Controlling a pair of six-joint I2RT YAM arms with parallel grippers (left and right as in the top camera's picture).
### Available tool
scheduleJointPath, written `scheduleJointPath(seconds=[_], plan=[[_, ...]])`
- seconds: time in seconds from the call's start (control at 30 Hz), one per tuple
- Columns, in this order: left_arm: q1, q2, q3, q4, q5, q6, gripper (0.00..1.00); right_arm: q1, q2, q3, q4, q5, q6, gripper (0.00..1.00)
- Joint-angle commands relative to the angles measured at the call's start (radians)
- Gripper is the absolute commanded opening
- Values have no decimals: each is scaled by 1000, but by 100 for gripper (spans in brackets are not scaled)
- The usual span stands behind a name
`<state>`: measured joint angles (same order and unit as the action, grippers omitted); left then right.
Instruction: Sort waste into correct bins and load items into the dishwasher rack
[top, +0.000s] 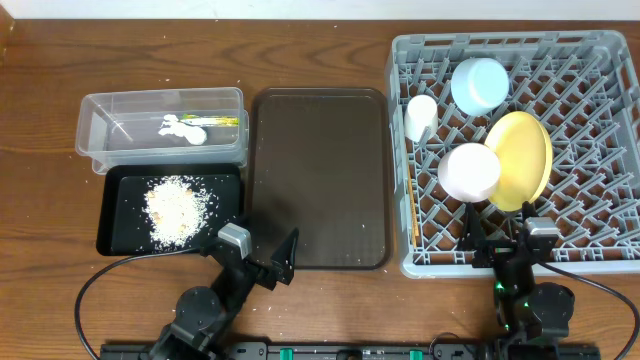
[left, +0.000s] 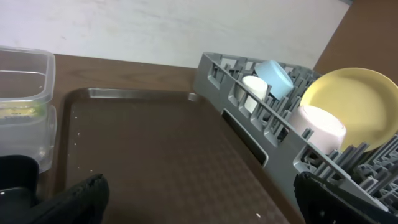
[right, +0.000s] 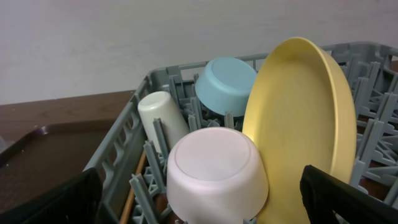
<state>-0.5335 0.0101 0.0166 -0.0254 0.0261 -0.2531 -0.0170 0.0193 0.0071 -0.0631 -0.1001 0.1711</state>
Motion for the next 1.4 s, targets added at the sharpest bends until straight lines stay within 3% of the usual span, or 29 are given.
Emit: scheduleJointPath(seconds=[0.0,0.87,1.37], plan=[[-5,-8,-13,-46,-20,21,98,-10,0,-2,-4,2,-15,99],[25,-8,-13,-46,-19,20,98,-10,1,-2,-4,2,-15,99],[420,-8,-13,-46,-19,21,98,-10,1,-2,-4,2,-15,99]])
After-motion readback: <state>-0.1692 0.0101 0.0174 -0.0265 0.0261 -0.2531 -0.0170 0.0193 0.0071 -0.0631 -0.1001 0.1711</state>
